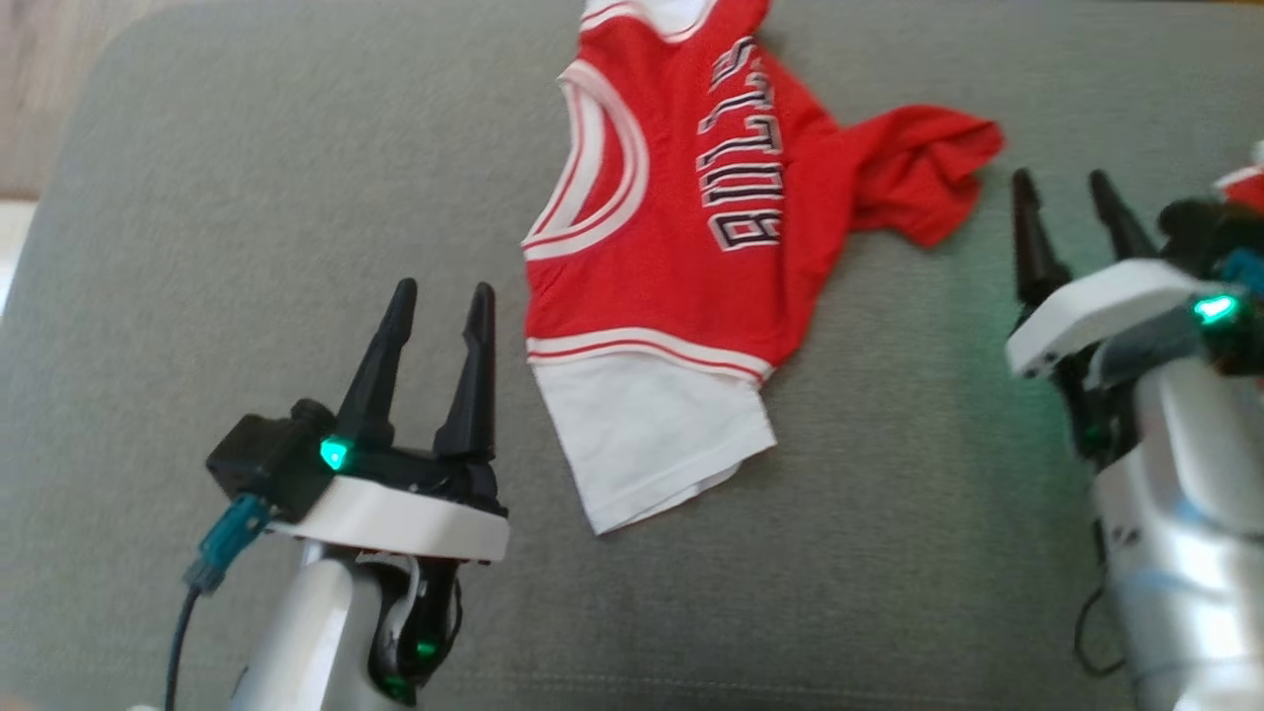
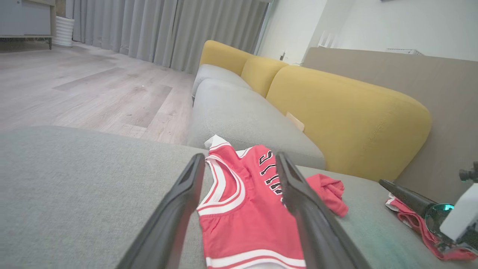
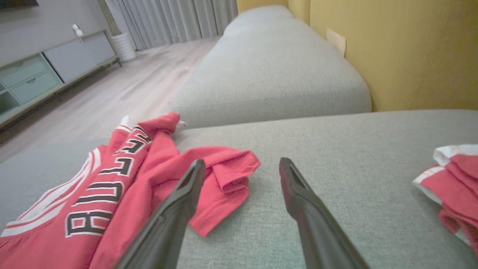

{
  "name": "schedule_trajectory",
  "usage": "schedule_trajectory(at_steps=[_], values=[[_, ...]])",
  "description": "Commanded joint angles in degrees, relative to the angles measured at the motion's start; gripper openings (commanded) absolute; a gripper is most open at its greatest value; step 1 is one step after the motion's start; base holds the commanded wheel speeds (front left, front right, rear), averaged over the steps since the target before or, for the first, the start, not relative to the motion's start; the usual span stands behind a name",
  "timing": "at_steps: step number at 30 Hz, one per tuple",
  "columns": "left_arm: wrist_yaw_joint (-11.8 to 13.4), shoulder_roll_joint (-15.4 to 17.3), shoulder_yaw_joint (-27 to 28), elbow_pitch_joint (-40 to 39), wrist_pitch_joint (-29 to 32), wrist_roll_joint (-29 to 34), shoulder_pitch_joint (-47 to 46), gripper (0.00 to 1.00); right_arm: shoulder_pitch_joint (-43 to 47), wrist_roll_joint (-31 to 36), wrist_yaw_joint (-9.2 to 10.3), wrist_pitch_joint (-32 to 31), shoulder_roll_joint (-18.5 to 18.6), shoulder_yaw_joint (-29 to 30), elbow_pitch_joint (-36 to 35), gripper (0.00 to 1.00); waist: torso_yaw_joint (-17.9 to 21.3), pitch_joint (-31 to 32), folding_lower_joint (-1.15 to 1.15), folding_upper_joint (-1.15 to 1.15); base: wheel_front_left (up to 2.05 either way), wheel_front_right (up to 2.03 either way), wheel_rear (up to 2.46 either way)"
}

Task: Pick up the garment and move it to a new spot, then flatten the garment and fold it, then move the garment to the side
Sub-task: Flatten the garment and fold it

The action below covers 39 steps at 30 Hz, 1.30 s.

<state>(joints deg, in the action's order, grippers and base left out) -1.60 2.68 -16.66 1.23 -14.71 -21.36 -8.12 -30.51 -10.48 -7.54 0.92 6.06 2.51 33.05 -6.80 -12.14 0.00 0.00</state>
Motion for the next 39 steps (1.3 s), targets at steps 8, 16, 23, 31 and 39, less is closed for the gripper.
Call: schedule_trajectory(at_steps=[8,16,23,31,39], values=[[-0.5,0.2,-0.5,-1.3,-0.3,-1.2,-4.1,1.00,-13.3,2.1,0.05,-3.4,3.3,4.6,13.9,1.00,-5.8,-4.8,0.00,0.00,0.00,0.00,0.00],[-0.3,0.2,-1.6,-1.2,-0.3,-1.8,-5.0,1.00,-20.3,7.5,0.05,-4.3,7.4,5.5,24.4,1.00,-8.2,-6.6,0.00,0.00,0.00,0.00,0.00],[-0.2,0.2,-1.8,-1.2,-0.3,-2.1,-5.1,1.00,-23.3,8.5,0.05,-4.1,8.3,3.4,30.3,1.00,-9.2,-6.9,0.00,0.00,0.00,0.00,0.00],[0.0,0.2,-1.5,-1.3,-0.3,-2.1,-5.4,1.00,-25.7,7.7,0.05,-2.0,8.8,1.0,33.3,0.00,-9.1,-7.4,0.00,0.00,0.00,0.00,0.00],[0.1,0.2,-1.3,-1.0,-0.3,-2.1,-5.9,1.00,-27.6,6.8,0.05,2.9,9.9,-1.9,35.0,0.00,-8.1,-6.9,0.00,0.00,0.00,0.00,0.00]])
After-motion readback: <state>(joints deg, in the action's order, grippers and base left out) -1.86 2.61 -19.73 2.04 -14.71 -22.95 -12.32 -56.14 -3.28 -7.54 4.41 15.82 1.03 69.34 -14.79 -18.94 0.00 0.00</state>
